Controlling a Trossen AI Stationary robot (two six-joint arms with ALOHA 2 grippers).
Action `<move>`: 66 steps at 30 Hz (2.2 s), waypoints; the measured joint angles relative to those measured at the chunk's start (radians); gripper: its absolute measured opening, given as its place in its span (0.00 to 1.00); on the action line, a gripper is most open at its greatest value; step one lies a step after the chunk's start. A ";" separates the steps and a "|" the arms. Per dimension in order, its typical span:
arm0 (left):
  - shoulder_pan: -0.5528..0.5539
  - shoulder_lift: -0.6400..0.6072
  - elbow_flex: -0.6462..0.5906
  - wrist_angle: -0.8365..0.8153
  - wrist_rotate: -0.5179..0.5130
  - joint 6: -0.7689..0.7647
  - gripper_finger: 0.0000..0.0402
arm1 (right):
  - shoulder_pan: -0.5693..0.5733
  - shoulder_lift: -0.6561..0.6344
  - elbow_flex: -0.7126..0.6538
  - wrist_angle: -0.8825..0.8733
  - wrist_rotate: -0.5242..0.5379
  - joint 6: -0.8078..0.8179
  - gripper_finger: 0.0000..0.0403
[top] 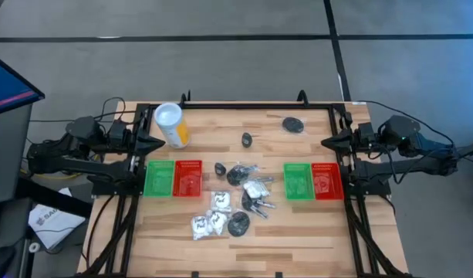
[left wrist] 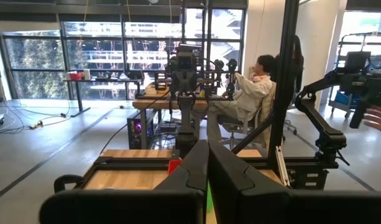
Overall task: Pick & Place Travel size toiletries
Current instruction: Put the gray deodorant into the right red bin
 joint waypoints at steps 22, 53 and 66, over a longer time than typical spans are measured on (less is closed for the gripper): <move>0.000 0.000 0.000 0.128 0.000 -0.048 0.00 | -0.013 0.000 0.000 0.033 0.000 -0.433 0.00; 0.000 0.217 0.000 0.186 -0.018 -0.048 0.00 | -0.111 0.268 0.000 0.148 0.180 -0.288 0.00; 0.000 0.246 0.000 0.185 -0.039 -0.049 0.00 | -0.341 0.507 -0.001 0.250 0.098 -0.151 0.00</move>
